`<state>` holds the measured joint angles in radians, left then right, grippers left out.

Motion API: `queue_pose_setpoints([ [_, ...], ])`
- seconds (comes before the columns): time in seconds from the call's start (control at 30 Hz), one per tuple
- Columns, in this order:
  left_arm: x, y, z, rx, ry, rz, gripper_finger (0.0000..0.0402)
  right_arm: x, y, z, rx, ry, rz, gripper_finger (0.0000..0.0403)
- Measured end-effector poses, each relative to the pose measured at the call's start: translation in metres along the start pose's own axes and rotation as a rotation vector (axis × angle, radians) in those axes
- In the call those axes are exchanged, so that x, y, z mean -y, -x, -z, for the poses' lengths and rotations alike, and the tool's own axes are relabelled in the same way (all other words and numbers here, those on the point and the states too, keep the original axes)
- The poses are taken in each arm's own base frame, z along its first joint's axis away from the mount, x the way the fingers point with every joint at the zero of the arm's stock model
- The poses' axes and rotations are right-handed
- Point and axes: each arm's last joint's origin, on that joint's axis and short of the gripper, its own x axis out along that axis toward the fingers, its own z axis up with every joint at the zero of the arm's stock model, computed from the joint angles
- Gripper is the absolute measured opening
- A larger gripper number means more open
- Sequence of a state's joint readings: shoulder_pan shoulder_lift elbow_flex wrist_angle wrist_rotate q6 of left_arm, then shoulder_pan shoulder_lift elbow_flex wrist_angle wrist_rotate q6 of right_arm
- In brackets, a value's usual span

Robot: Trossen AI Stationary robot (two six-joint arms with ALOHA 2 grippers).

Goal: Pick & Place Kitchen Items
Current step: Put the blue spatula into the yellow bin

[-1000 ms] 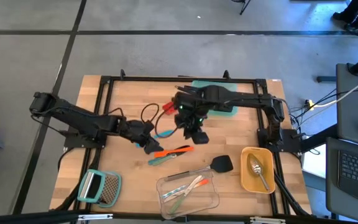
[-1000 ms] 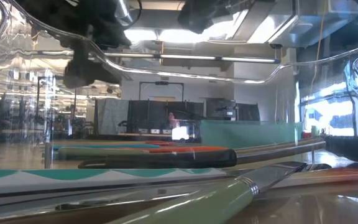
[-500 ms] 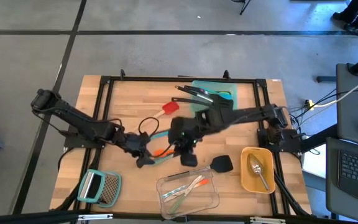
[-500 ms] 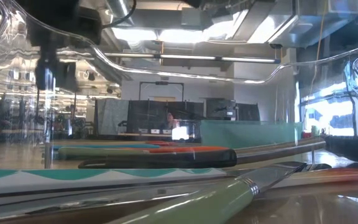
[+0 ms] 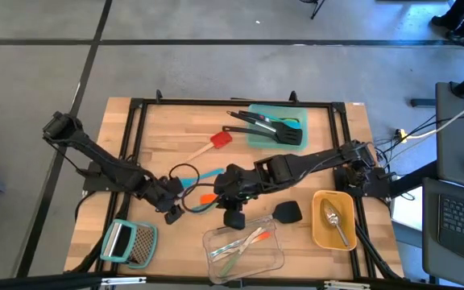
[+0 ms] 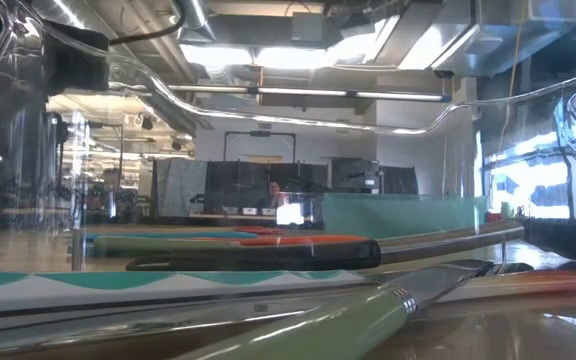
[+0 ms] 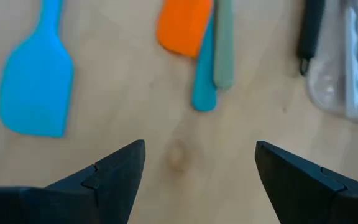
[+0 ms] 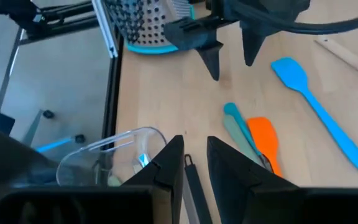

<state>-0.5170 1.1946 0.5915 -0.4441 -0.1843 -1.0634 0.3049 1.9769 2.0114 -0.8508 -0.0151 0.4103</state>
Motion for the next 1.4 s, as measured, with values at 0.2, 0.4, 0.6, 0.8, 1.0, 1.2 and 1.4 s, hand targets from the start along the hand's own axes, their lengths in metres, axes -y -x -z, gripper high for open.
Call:
queue_pose_setpoints([
  [0.2, -0.005, -0.001, -0.005, 0.052, -0.039, -0.053, 0.0299, 0.001, -0.008, 0.009, -0.030, -0.005, 0.031, 0.0073],
  [0.4, -0.014, -0.002, -0.013, 0.038, -0.065, -0.097, 0.0299, 0.003, -0.010, 0.010, -0.036, -0.002, 0.030, 0.0073],
  [0.6, -0.025, -0.003, -0.021, 0.045, -0.101, -0.182, 0.0299, 0.005, 0.000, 0.011, -0.042, 0.020, 0.075, 0.0073],
  [0.8, -0.036, -0.003, -0.031, 0.094, -0.171, -0.282, 0.0299, 0.013, 0.006, 0.014, -0.049, 0.022, 0.090, 0.0073],
  [1.0, -0.043, -0.003, -0.037, 0.103, -0.242, -0.339, 0.0299, 0.030, 0.010, 0.040, 0.063, -0.048, 0.025, 0.0073],
  [1.2, -0.045, -0.006, -0.035, 0.050, -0.316, -0.352, 0.0299, 0.047, 0.015, 0.081, 0.228, -0.191, -0.083, 0.0073],
  [1.4, -0.046, -0.019, -0.031, -0.045, -0.385, -0.376, 0.0299, 0.055, 0.019, 0.102, 0.316, -0.266, -0.126, 0.0073],
])
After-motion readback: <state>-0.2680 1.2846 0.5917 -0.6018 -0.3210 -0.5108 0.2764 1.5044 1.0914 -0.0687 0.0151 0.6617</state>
